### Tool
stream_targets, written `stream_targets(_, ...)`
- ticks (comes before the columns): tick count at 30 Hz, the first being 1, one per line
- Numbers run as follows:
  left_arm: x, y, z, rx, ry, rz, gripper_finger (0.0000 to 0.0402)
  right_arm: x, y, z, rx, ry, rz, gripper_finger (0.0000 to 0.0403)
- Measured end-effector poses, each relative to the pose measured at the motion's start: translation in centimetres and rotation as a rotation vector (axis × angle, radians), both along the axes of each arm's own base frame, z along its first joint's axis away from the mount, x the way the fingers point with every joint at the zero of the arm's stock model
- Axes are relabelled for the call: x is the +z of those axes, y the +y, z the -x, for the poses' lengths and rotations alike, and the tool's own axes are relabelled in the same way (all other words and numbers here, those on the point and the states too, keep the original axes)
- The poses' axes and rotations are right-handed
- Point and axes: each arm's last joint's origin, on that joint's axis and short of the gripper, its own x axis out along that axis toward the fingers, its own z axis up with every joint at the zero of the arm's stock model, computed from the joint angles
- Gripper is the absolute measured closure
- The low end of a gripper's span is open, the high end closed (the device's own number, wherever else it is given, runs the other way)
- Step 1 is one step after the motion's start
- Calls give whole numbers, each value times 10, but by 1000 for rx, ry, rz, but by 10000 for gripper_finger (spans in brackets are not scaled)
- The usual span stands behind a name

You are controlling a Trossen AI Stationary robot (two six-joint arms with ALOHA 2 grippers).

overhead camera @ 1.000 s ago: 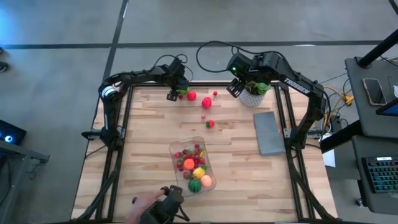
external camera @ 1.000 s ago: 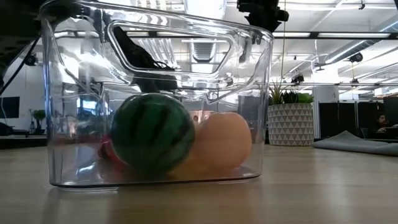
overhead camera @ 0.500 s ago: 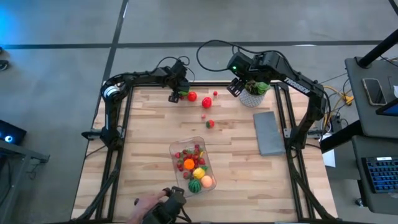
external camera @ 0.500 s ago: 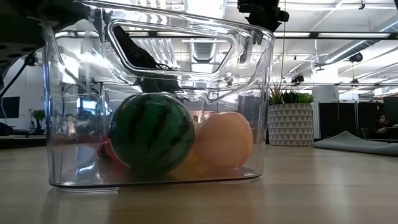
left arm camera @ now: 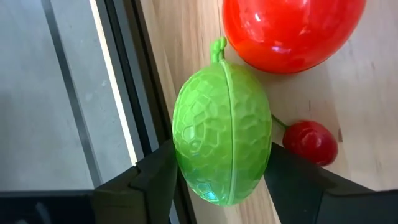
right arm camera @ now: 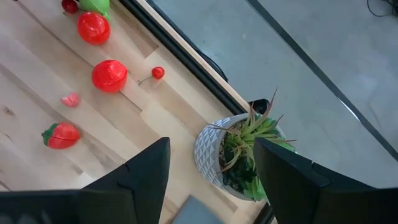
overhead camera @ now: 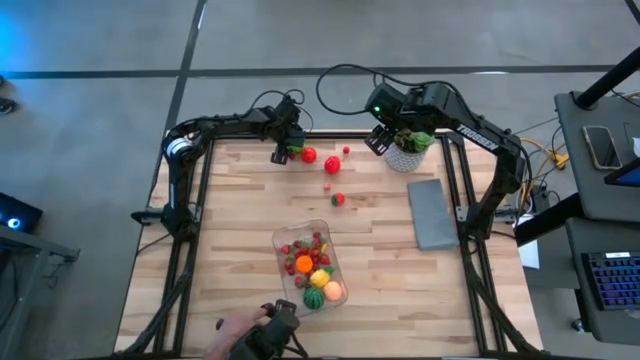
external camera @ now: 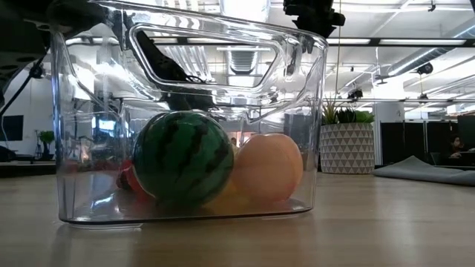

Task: Pick and placing Produce into tupperware
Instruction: Put the green melon into the transparent bin

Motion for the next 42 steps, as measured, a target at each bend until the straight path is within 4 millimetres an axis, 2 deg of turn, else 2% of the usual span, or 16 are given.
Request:
stream_targets(11, 3, -6, -5, 75, -34, 25, 203, 0, 0, 0, 0, 0, 0, 179)
stream_targets(16, 22, -16, -7, 90, -56, -16, 202, 0, 0, 0, 0, 0, 0, 179)
stream_targets(22, 58, -33, -1, 240, -155, 28, 202, 0, 0, 0, 1, -1, 0, 179)
stream_targets(29, 107, -80, 12, 449, -285, 208, 202, 0, 0, -1, -49, -41, -6, 179)
stream_targets(32, 130, -108, 17, 449, -330, 270, 202, 1, 1, -1, -85, -65, -14, 179)
stream_targets(35, 149, -136, 24, 377, -351, 315, 202, 0, 2, -1, -134, -96, -34, 179)
stream_targets(38, 157, -161, 30, 300, -352, 354, 202, 0, 5, -3, -177, -134, -74, 179)
stream_targets(42, 153, -190, 43, 246, -317, 393, 202, -1, 16, -7, -179, -156, -106, 179)
